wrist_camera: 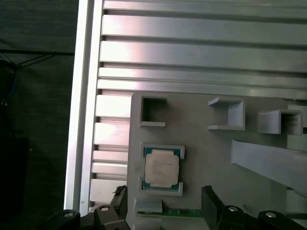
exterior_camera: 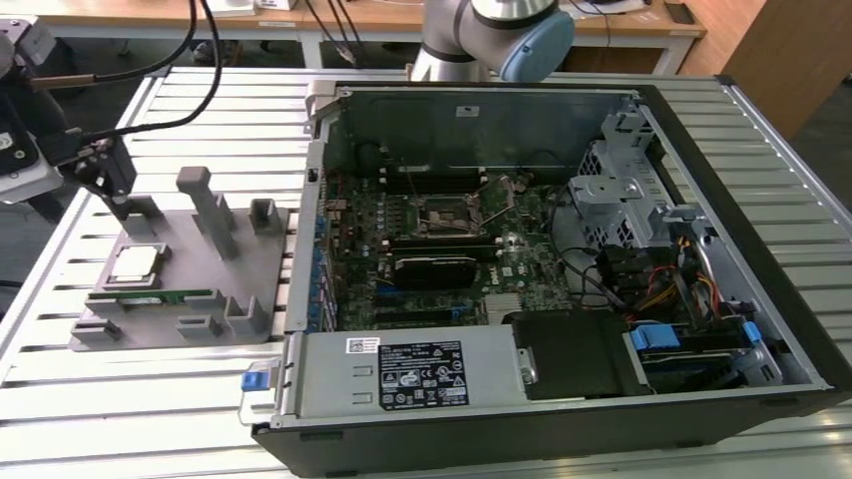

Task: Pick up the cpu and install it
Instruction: 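Pick up the cpu and move it towards the insertion slot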

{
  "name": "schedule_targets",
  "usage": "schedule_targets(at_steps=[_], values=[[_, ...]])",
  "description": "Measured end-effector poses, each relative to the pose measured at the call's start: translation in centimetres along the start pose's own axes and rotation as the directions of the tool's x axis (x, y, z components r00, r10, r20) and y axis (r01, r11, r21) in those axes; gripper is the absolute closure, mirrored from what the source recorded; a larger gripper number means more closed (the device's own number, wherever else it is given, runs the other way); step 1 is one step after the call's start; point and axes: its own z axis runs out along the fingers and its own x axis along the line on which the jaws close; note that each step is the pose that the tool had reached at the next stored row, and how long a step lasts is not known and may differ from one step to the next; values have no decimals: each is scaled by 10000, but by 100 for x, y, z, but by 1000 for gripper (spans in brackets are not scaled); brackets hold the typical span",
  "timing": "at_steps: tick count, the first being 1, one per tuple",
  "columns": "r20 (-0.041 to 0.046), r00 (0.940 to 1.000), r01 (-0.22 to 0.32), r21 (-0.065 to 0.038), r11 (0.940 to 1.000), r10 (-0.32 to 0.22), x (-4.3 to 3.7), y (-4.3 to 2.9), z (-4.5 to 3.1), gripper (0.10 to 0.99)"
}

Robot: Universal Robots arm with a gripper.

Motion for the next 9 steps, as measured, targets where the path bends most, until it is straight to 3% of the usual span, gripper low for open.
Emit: schedule_targets(at_steps=[9], values=[[-4,10000,0,-12,10000,0,-2,-8,128,373]])
